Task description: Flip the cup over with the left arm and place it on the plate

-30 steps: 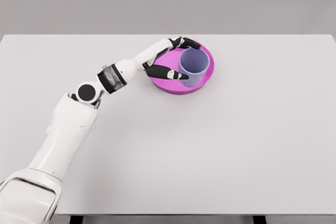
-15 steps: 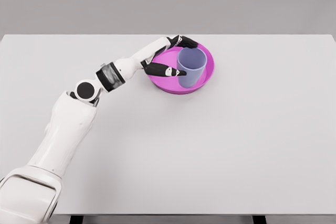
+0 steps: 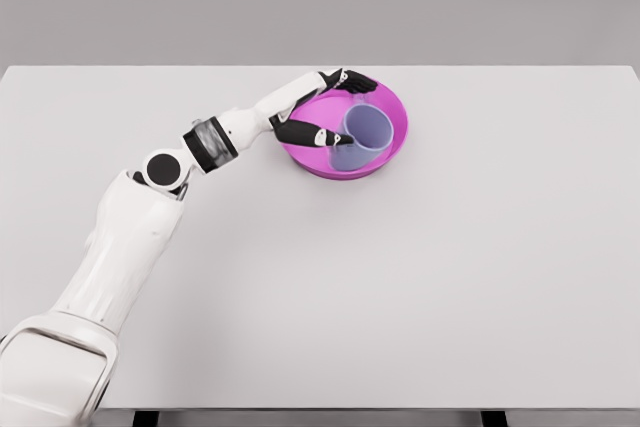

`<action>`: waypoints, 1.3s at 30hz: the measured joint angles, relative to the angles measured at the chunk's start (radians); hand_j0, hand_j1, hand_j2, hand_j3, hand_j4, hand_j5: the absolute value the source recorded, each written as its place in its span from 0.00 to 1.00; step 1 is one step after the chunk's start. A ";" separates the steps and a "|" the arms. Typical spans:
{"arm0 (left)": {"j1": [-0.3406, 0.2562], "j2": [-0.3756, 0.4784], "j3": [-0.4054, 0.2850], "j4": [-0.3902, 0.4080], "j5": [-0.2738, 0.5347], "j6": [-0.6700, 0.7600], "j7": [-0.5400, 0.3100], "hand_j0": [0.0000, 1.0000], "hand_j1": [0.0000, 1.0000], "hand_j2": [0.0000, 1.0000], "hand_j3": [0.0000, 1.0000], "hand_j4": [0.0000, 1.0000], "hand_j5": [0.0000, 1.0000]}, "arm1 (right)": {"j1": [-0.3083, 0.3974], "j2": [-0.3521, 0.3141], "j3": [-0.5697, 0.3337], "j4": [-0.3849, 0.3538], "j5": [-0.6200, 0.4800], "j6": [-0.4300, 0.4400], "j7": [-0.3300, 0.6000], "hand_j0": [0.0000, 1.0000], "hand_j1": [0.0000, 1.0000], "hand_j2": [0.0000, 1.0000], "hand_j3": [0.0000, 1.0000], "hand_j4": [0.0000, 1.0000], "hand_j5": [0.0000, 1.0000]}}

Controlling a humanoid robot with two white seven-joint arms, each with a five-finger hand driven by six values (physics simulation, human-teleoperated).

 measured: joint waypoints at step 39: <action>-0.002 0.186 0.007 -0.040 0.004 0.000 0.000 1.00 1.00 1.00 1.00 1.00 1.00 | 0.000 0.000 0.000 0.000 0.000 0.000 0.000 1.00 1.00 1.00 1.00 1.00 1.00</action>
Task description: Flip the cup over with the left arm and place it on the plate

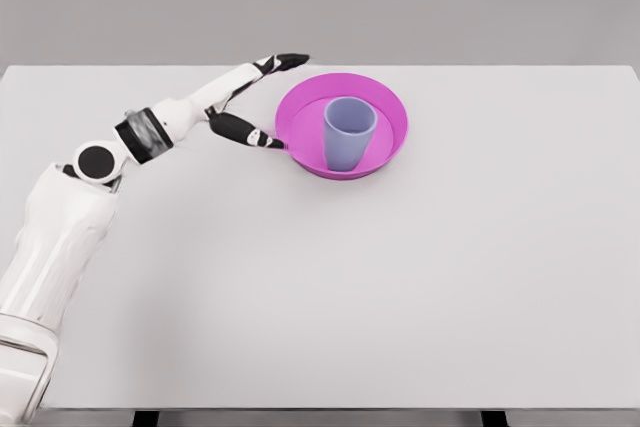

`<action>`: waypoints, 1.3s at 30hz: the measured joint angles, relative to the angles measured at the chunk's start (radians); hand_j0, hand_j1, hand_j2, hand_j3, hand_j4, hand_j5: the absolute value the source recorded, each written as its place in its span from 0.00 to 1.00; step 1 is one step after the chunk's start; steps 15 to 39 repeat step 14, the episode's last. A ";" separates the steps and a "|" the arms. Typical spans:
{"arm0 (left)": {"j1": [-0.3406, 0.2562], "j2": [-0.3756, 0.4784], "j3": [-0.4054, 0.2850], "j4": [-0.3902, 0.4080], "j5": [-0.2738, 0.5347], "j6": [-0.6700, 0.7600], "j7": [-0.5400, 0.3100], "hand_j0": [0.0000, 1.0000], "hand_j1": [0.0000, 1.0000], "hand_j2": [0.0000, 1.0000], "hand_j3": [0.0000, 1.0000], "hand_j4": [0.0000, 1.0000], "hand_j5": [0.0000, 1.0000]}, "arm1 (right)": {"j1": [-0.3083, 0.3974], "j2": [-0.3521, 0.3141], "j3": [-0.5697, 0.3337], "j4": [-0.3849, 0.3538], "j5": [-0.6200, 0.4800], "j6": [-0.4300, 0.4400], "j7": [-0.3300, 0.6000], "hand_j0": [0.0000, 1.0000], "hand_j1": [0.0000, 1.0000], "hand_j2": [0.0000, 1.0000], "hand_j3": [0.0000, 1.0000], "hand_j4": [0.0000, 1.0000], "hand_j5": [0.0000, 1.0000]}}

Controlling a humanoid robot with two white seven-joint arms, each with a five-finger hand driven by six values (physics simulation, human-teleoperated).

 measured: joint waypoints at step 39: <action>0.124 0.311 0.085 -0.040 0.002 -0.001 0.000 1.00 1.00 1.00 1.00 1.00 1.00 | 0.000 0.000 0.000 0.000 0.000 0.000 0.000 1.00 1.00 1.00 1.00 1.00 1.00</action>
